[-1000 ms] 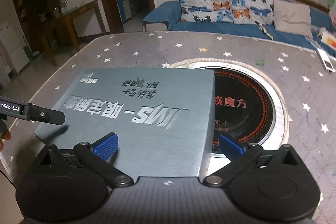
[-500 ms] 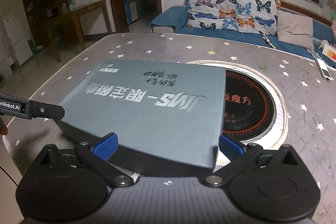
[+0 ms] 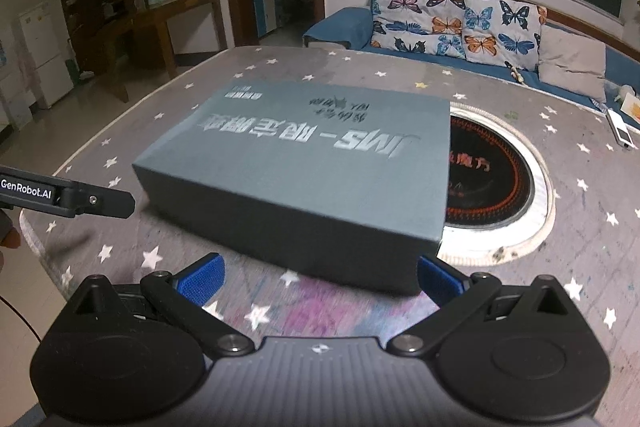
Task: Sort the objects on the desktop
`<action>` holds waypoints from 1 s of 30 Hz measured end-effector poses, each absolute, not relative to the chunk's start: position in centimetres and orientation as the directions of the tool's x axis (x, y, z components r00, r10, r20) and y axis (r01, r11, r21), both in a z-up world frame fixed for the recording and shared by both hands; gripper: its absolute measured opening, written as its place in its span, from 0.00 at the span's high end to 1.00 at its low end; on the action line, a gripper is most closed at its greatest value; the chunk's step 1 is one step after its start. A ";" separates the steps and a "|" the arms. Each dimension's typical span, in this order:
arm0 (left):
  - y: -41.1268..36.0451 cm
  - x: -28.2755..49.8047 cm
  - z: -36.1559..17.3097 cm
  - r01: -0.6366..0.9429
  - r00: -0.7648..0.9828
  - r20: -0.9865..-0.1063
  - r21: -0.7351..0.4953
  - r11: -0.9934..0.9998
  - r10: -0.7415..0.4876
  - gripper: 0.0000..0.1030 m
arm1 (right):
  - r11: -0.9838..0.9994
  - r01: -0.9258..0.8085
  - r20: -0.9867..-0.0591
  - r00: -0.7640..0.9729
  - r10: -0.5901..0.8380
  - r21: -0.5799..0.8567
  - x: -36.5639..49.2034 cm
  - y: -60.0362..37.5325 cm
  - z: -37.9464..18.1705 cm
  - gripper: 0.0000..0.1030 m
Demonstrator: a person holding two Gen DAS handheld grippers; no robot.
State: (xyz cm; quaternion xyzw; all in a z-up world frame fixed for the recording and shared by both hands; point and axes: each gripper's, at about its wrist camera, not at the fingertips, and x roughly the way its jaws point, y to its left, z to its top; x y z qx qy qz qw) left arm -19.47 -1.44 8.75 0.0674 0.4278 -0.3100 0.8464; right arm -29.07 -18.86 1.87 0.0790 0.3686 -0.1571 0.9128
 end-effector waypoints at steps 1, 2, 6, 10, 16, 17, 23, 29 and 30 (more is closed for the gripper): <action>-1.5 -19.7 8.6 0.584 0.441 -0.768 -0.148 0.798 -0.465 0.00 | 0.938 0.345 -0.699 0.678 -0.227 0.029 -29.1 -18.8 1.8 0.00; -1.5 -19.9 8.5 0.585 0.440 -0.770 -0.145 0.798 -0.462 0.00 | 0.938 0.344 -0.701 0.676 -0.226 0.030 -29.2 -18.7 1.7 0.00; -1.7 -20.9 8.1 0.590 0.443 -0.772 -0.131 0.797 -0.455 0.00 | 0.939 0.342 -0.708 0.671 -0.220 0.032 -29.4 -18.2 1.3 0.00; -2.0 -21.7 7.7 0.595 0.453 -0.775 -0.105 0.797 -0.441 0.00 | 0.940 0.340 -0.714 0.666 -0.215 0.035 -29.6 -17.8 0.9 0.00; -2.4 -22.9 7.1 0.599 0.456 -0.784 -0.079 0.797 -0.421 0.00 | 0.939 0.340 -0.723 0.660 -0.206 0.042 -30.2 -17.3 0.2 0.00; -2.5 -23.0 6.9 0.600 0.456 -0.786 -0.075 0.797 -0.417 0.00 | 0.939 0.340 -0.724 0.659 -0.205 0.044 -30.2 -17.2 0.1 0.00; -2.8 -23.9 6.4 0.603 0.456 -0.794 -0.058 0.796 -0.403 0.00 | 0.939 0.341 -0.732 0.653 -0.196 0.052 -30.8 -16.6 -0.6 0.00; -2.9 -24.5 6.2 0.602 0.470 -0.792 -0.034 0.798 -0.389 0.00 | 0.939 0.340 -0.737 0.649 -0.189 0.058 -31.0 -16.3 -0.8 0.00; -2.9 -24.5 6.1 0.601 0.471 -0.793 -0.032 0.798 -0.387 0.00 | 0.938 0.340 -0.738 0.648 -0.188 0.059 -31.0 -16.3 -0.9 0.00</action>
